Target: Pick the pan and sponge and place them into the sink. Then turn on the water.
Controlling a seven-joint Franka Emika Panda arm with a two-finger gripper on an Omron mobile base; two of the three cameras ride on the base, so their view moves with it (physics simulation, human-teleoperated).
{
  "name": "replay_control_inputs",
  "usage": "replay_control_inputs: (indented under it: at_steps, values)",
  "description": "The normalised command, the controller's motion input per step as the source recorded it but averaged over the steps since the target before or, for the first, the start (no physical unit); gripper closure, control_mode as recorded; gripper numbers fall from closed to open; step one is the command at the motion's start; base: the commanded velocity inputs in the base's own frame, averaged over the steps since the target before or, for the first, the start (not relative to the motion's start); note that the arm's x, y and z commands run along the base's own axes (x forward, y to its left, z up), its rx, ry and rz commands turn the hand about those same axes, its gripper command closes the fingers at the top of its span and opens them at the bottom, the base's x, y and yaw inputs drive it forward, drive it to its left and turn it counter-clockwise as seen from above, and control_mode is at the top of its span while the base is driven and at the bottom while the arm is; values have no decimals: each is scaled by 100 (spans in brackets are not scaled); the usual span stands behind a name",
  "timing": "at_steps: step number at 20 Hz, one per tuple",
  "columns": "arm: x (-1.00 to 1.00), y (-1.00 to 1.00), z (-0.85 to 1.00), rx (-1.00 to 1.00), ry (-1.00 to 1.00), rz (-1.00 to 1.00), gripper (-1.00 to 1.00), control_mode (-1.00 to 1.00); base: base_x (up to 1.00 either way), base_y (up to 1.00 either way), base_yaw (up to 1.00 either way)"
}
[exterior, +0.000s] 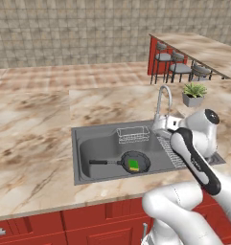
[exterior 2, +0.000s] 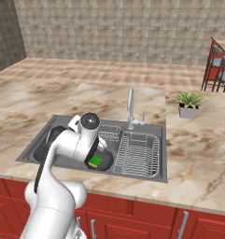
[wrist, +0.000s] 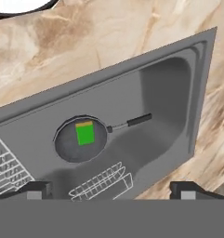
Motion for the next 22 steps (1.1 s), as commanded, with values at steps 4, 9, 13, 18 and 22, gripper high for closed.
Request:
replay_control_inputs:
  at_steps: [4,9,13,18,22]
  values:
    - [-1,-21,0,21,8,-6,-100,-100,0,0,0]
    - [-4,-17,6,16,4,-13,-100,-100,0,0,0]
    - [-4,-24,20,15,7,-11,-100,-100,0,0,0]
    - [-2,-32,18,17,8,-4,-100,-100,0,0,0]
    - [-1,-35,10,17,9,0,-100,-100,0,0,0]
